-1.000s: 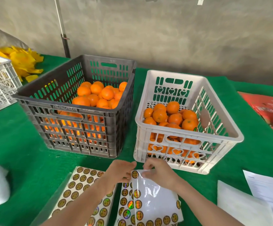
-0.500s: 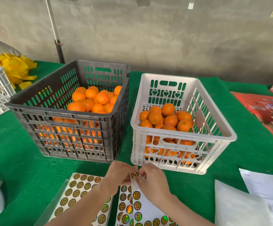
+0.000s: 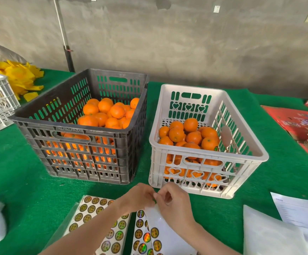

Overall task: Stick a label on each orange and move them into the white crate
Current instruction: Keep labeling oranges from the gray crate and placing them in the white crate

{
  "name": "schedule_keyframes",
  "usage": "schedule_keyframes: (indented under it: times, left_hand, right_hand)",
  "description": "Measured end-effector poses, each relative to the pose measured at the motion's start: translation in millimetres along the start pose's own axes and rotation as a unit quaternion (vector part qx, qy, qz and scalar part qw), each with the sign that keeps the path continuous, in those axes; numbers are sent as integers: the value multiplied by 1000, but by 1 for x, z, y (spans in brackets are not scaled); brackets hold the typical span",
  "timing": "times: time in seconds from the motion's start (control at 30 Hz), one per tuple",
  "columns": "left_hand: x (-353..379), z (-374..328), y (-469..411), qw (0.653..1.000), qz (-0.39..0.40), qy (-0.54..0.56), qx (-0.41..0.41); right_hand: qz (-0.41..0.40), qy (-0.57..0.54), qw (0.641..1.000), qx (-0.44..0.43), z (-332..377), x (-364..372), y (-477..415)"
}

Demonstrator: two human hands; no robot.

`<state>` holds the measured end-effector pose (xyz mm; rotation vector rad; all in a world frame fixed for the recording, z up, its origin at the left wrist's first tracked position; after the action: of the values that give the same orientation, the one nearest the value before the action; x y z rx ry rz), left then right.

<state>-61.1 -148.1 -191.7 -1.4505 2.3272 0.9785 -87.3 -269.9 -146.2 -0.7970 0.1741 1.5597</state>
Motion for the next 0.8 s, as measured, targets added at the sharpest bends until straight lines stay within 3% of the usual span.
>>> schedule_keyframes:
  times: [0.1, 0.17, 0.27, 0.33, 0.43, 0.57, 0.67, 0.8]
  left_hand:
    - [9, -12, 4, 985, 6, -159, 73]
    - [1, -34, 18, 961, -55, -217, 165]
    - [-49, -74, 61, 907, -189, -179, 332]
    - [-97, -90, 87, 869, -280, -156, 376]
    - [-173, -91, 111, 827, -432, -123, 339]
    - [-269, -66, 104, 825, -513, -79, 224]
    - [-326, -43, 66, 857, -482, -122, 137]
    - [-367, -12, -11, 906, -304, -293, -30]
  right_hand:
    - [-17, -37, 999, -14, 19, -7, -15]
    - [-38, -51, 996, -57, 44, -16, -32]
    - [-107, -100, 977, -153, 96, -38, -76]
    - [-128, -129, 964, -195, 124, -43, -115]
    - [-115, -85, 973, -183, 146, -25, -177]
    - [-44, 17, 990, -136, 155, 25, -241]
    - [0, 85, 993, -86, 145, 64, -270]
    - [19, 133, 991, -5, 123, 92, -287]
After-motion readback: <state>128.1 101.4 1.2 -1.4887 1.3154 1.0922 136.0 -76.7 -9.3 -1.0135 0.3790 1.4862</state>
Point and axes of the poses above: each hand's wrist, its own y-axis away from the middle knuckle, its own x-axis out of the palm, z = x × y, the point moved 6 cm from there along -y, towards the middle knuckle, and after that the axes turned 2 degrees about z, right-handed, at the moved point
